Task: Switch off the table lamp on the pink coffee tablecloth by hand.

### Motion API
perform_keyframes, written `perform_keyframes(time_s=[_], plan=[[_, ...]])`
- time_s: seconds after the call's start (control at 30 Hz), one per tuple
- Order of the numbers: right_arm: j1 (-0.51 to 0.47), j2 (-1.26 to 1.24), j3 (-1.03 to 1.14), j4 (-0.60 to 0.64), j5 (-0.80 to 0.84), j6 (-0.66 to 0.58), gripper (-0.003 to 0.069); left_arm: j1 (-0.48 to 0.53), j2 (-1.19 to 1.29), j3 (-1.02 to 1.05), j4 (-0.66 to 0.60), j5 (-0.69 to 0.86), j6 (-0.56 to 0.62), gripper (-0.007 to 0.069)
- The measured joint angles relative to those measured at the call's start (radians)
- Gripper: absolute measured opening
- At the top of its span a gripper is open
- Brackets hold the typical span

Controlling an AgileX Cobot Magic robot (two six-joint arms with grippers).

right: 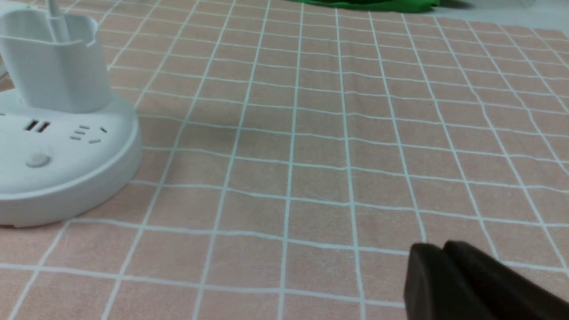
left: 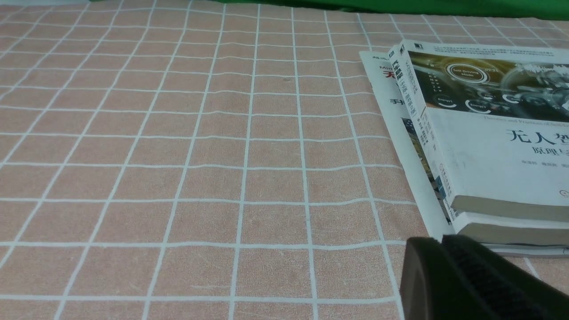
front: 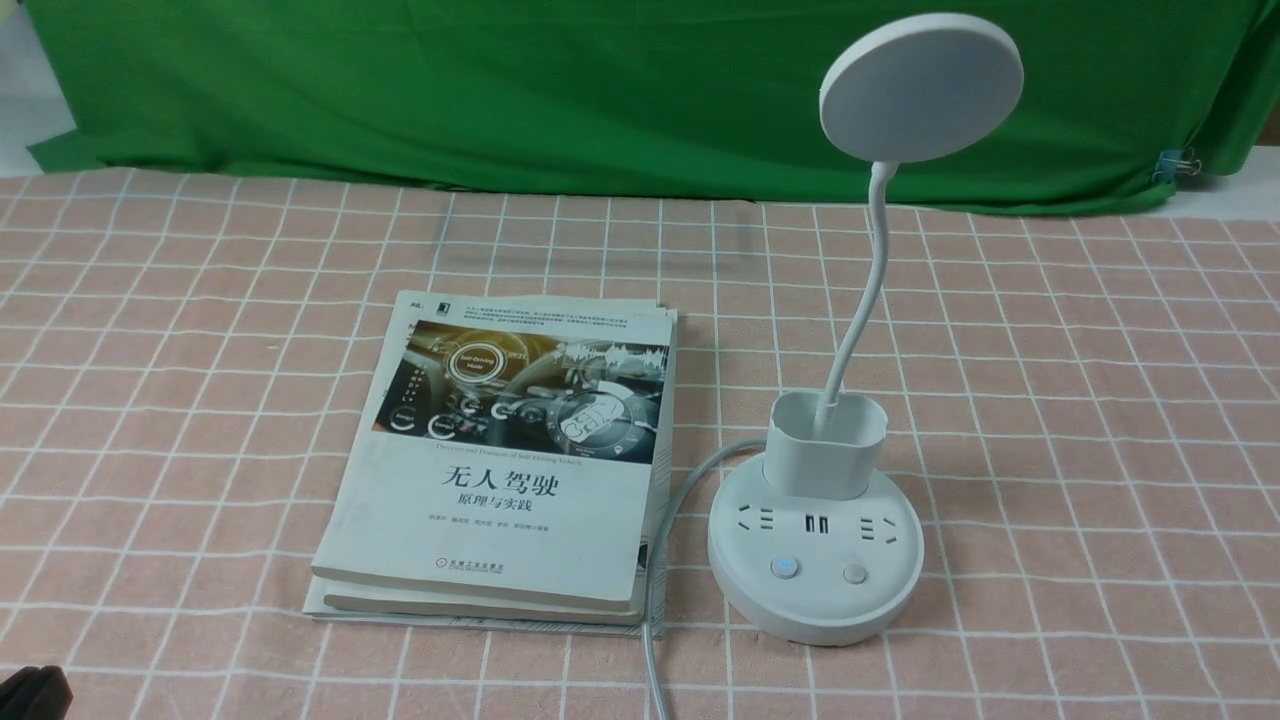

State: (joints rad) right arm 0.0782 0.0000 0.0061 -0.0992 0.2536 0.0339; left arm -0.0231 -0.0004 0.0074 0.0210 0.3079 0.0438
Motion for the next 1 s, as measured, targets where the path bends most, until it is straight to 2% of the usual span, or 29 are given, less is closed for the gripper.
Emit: perform_keyframes(time_s=[1.0], plan=[[0.000,0.000,0.000,0.000,0.000,0.000,0.0161,0.000,0.000,0.000,-0.004,0.000,0.000,0.0006]])
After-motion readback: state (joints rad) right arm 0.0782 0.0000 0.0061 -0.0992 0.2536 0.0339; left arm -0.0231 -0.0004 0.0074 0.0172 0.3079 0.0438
